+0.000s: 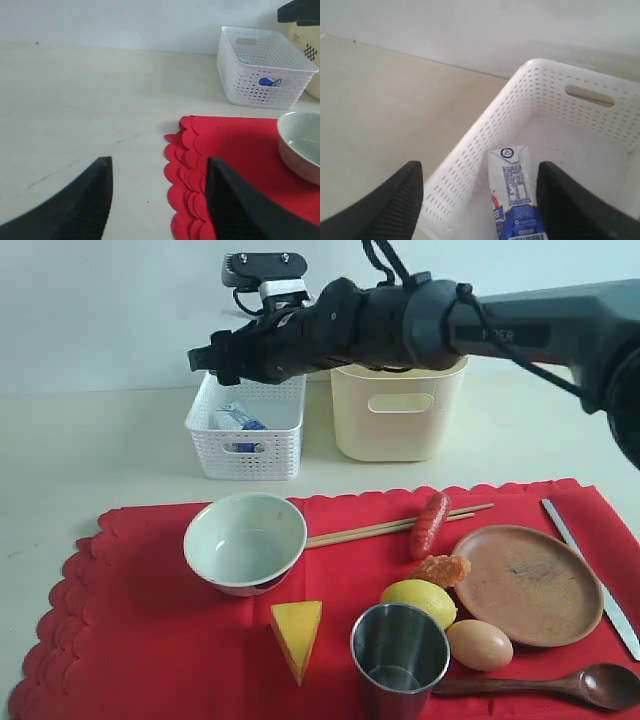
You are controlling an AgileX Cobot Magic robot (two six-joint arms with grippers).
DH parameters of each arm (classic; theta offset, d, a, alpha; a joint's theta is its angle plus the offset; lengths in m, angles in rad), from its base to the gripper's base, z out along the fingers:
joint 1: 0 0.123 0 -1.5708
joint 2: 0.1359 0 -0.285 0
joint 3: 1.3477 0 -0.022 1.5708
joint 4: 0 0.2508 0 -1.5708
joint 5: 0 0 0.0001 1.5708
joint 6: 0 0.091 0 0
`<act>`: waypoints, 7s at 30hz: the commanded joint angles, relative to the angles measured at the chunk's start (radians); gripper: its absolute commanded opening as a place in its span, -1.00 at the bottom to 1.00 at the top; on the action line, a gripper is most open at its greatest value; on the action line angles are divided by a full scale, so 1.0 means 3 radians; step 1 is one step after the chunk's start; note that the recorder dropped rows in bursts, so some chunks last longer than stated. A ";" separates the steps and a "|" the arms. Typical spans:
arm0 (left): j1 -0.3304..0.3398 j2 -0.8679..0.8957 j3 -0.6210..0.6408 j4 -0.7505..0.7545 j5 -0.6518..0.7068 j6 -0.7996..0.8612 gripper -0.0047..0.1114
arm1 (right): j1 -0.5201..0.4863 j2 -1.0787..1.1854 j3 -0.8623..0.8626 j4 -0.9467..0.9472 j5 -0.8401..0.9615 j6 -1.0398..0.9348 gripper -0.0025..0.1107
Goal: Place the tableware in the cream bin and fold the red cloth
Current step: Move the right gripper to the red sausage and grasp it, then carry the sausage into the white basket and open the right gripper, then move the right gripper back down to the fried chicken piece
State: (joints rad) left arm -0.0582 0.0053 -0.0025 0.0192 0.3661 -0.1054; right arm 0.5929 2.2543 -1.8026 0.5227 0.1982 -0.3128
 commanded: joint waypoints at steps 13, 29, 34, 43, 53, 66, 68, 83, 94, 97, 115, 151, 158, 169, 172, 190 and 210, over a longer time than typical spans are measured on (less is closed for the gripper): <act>0.0005 -0.0018 0.0008 -0.0010 -0.0032 -0.0011 0.02 | 0.0002 -0.1361 0.0471 -0.1087 0.1705 0.0215 0.03; 0.0005 -0.0018 0.0008 -0.0010 -0.0032 -0.0011 0.02 | 0.0002 -0.2660 0.2040 -0.1953 0.1647 0.0228 0.02; 0.0005 -0.0018 0.0008 -0.0010 -0.0032 -0.0019 0.02 | 0.0002 -0.2698 0.2117 -0.1944 0.2085 -0.0040 0.02; 0.0005 -0.0018 0.0008 -0.0010 -0.0032 -0.0010 0.02 | -0.0031 -0.2585 0.2318 -0.2432 0.2142 0.0268 0.02; 0.0005 -0.0018 0.0008 -0.0010 -0.0032 -0.0016 0.02 | -0.0361 -0.1988 0.2318 -0.2536 0.1599 0.1851 0.02; 0.0005 -0.0018 0.0008 -0.0010 -0.0032 -0.0016 0.02 | -0.0397 -0.1021 0.2291 -0.2654 0.0904 0.2942 0.02; 0.0005 -0.0018 0.0008 -0.0010 -0.0032 -0.0016 0.02 | -0.0397 -0.0960 0.2291 -0.2955 0.0918 0.3282 0.02; 0.0005 -0.0018 0.0008 -0.0010 -0.0032 -0.0010 0.02 | -0.0397 -0.0879 0.2291 -0.3222 0.0754 0.3614 -0.96; 0.0005 -0.0018 0.0008 -0.0010 -0.0032 -0.0010 0.02 | -0.0390 -0.1442 0.2291 -0.3115 0.0630 0.3302 -0.96; 0.0005 -0.0018 0.0008 -0.0010 -0.0032 -0.0010 0.02 | -0.0390 -0.1617 0.2291 -0.2815 0.0446 0.2901 -0.96; 0.0005 -0.0018 0.0008 -0.0010 -0.0032 -0.0016 0.02 | -0.0390 -0.1440 0.1454 0.0336 0.0738 -0.0753 -0.96; 0.0005 -0.0018 0.0008 -0.0010 -0.0032 -0.0016 0.02 | -0.0268 0.0287 -0.0111 0.0790 0.0134 -0.1133 -0.92; 0.0005 -0.0018 0.0008 -0.0010 -0.0032 -0.0016 0.02 | -0.0268 0.0432 -0.0111 0.0781 0.0131 -0.1133 -0.73; 0.0005 -0.0018 0.0008 -0.0010 -0.0032 -0.0016 0.02 | -0.0268 0.0439 -0.0111 0.0646 0.0269 -0.1280 -0.22; 0.0005 -0.0018 0.0008 -0.0010 -0.0032 -0.0016 0.02 | -0.0268 0.0433 -0.0111 0.0646 0.0269 -0.1280 0.00; 0.0005 -0.0018 0.0008 -0.0010 -0.0032 -0.0016 0.02 | -0.0268 -0.0218 -0.0111 0.0223 0.0944 -0.1036 0.36; 0.0005 -0.0018 0.0008 -0.0010 -0.0032 -0.0016 0.02 | -0.0268 -0.1225 0.0658 -0.1574 0.2124 0.0441 0.36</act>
State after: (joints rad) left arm -0.0582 0.0053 -0.0025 0.0176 0.3661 -0.1054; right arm 0.5136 1.9451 -1.6806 0.0748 0.8670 -0.1932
